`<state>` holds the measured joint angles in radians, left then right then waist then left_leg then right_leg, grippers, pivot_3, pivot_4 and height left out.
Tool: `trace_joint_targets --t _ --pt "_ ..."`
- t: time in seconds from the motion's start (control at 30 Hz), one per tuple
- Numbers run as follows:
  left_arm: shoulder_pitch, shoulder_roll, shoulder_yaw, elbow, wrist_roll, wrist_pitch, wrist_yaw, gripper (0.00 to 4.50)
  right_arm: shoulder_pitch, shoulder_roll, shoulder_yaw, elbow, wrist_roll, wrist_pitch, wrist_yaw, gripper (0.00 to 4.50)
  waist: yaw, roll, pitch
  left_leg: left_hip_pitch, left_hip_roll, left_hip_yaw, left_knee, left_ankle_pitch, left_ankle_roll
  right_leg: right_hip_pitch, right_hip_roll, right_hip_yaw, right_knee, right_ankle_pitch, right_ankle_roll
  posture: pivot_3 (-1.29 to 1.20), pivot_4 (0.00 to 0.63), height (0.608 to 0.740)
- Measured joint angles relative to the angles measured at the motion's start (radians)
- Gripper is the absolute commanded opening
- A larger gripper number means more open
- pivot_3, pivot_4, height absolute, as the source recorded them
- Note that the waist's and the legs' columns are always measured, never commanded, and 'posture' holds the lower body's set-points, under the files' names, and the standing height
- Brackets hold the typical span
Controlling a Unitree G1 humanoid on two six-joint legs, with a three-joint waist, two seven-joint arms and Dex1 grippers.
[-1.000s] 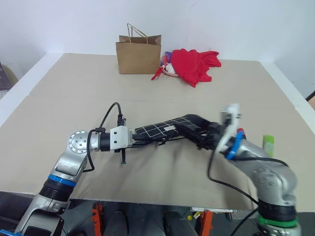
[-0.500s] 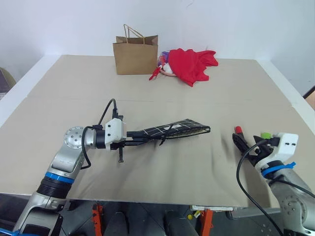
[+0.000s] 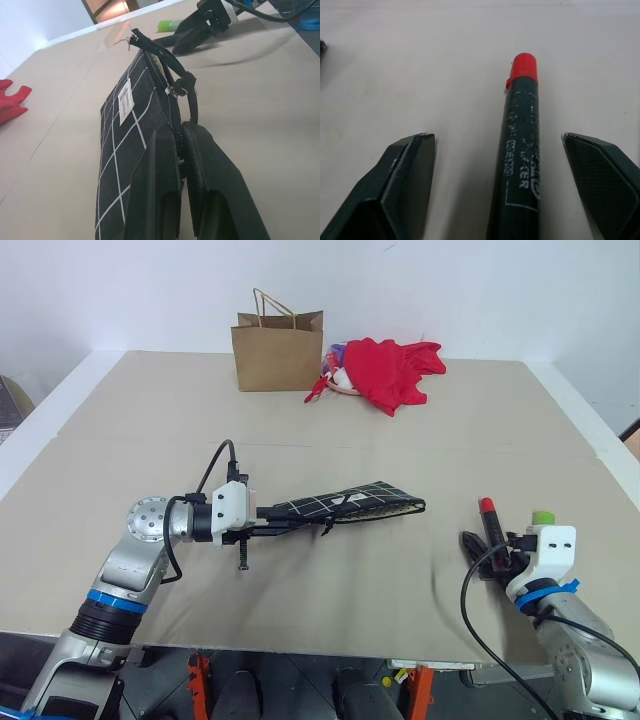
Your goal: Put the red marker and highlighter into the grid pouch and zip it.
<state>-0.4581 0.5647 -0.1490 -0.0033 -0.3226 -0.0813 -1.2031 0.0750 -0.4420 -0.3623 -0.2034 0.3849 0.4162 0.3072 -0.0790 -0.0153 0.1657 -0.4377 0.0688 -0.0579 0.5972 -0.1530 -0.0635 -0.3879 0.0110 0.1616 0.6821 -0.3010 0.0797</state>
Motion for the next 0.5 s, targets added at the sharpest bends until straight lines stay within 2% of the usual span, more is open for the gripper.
trace_joint_targets --t 0.07,0.17,0.23,0.37,0.5 --pt "0.001 0.001 0.000 -0.009 0.000 0.000 0.004 0.00 0.010 0.005 0.024 -0.017 -0.026 -0.006 -0.009 2.63 0.000 0.000 0.000 0.000 0.000 0.000 0.000 0.000 0.000 0.001 0.000 0.000 0.000 0.000 0.000 0.00 0.150 0.740" --pt "0.002 0.002 0.000 -0.010 0.001 0.000 0.015 0.00 0.020 0.028 0.050 -0.048 -0.049 -0.004 -0.034 1.20 0.000 -0.001 -0.001 0.000 0.000 0.000 0.001 0.000 0.000 0.001 0.000 0.000 0.000 0.000 0.000 0.00 0.150 0.740" --pt "0.002 0.003 0.000 -0.010 0.000 0.000 0.016 0.00 0.025 0.043 0.062 -0.065 -0.070 -0.003 -0.058 0.68 0.001 -0.002 -0.001 0.000 0.000 0.000 0.002 0.000 0.000 0.002 0.000 0.000 0.000 0.000 0.000 0.00 0.150 0.740" --pt "0.004 0.005 0.000 -0.011 0.000 0.000 0.016 0.00 0.018 0.052 0.073 -0.075 -0.086 -0.004 -0.068 0.69 0.001 -0.003 -0.002 0.001 0.000 0.000 0.002 0.000 0.000 0.002 0.000 0.000 0.000 0.000 -0.001 0.00 0.150 0.740" --pt "0.006 0.006 -0.001 -0.013 0.000 0.000 0.014 0.00 -0.026 0.011 0.075 -0.065 -0.024 -0.003 0.046 0.69 -0.003 0.000 0.000 0.001 0.000 0.000 0.002 0.000 0.000 0.001 0.000 0.000 0.000 0.001 0.000 0.00 0.150 0.740"
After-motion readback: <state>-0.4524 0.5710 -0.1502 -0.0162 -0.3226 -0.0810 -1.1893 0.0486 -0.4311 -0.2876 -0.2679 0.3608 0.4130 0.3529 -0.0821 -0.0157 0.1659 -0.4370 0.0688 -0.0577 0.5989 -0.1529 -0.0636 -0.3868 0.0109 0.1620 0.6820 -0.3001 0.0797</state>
